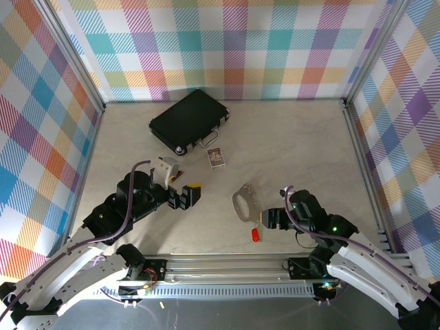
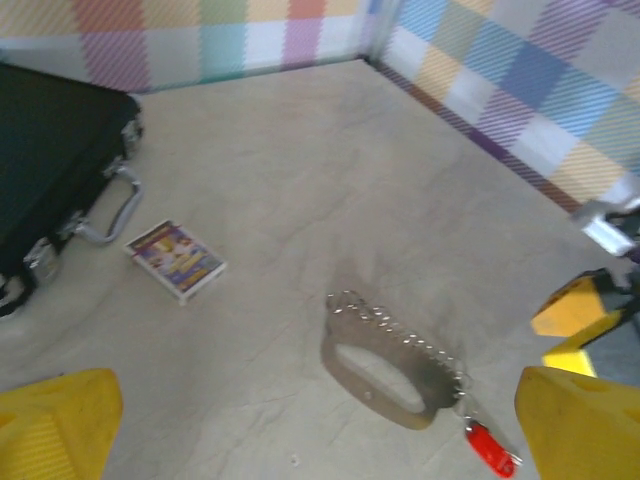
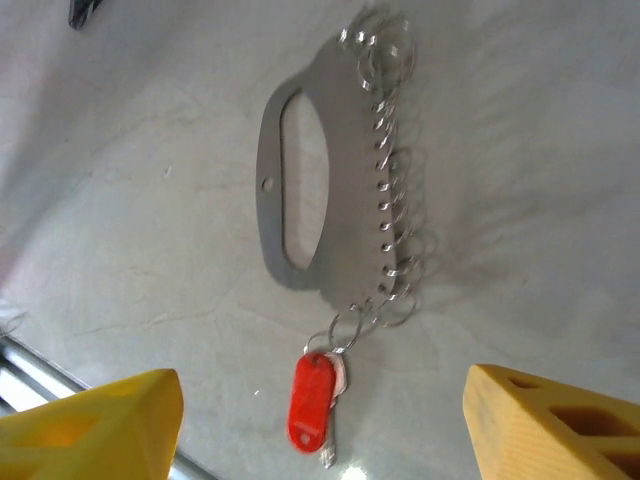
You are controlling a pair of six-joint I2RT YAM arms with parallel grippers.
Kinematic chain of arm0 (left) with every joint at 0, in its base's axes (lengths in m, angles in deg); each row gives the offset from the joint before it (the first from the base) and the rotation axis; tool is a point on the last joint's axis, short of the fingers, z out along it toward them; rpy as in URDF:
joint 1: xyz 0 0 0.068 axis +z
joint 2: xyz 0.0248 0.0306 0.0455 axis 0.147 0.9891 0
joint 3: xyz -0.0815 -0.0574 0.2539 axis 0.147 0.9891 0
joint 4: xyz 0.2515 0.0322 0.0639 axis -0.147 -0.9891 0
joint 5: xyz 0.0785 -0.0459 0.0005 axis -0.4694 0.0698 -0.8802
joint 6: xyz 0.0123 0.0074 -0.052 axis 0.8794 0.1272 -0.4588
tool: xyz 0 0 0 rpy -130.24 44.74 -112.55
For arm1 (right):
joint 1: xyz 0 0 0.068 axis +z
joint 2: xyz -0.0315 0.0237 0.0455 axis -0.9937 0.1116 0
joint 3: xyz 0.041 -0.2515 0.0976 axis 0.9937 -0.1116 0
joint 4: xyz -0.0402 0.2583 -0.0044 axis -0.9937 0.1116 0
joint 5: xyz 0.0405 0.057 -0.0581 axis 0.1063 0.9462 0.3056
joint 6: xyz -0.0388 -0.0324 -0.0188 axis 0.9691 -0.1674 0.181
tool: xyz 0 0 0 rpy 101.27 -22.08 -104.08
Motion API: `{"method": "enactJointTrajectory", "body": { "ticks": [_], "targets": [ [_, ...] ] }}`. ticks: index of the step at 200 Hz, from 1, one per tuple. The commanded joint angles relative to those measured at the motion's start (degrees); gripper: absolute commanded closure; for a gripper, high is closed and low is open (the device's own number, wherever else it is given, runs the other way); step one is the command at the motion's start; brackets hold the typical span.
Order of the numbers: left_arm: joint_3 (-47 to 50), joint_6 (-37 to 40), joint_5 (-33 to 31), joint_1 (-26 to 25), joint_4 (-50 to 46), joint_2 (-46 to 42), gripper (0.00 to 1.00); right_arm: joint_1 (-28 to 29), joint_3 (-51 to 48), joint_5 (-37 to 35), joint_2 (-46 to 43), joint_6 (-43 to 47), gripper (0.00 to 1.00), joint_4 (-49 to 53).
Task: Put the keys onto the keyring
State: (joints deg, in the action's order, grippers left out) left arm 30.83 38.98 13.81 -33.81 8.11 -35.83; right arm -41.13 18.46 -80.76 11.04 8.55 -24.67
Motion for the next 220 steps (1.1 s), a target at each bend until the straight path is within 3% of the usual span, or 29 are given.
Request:
{"method": "enactJointTrajectory", "body": {
  "ticks": [1, 37, 134, 183, 220],
  "targets": [
    [0.40, -2.22, -10.27, -0.03, -0.81, -1.80, 0.00, 0.17, 2.82, -6.28, -0.35, 5.37, 0.20, -1.08],
    [2.80, -2.17, -21.48, -0.01, -0.90, -2.14, 0.00, -1.16, 5.93, -12.98, 2.08, 9.50, 0.00, -1.08],
    [9.65, -0.48, -48.24, 1.51, 4.16, 3.44, 0.00, -11.33, 4.14, -25.46, 3.81, 14.92, 0.01, -12.95],
    [17.90, 1.22, -51.73, 5.31, 14.15, 4.67, 0.00, -14.94, -1.26, -31.01, 3.96, 21.24, 0.01, -23.65],
    [24.97, 2.32, -54.31, 8.51, 22.85, 4.28, 0.00, -20.56, -4.04, -28.95, 5.35, 22.94, 0.01, -27.35]
  ]
}}
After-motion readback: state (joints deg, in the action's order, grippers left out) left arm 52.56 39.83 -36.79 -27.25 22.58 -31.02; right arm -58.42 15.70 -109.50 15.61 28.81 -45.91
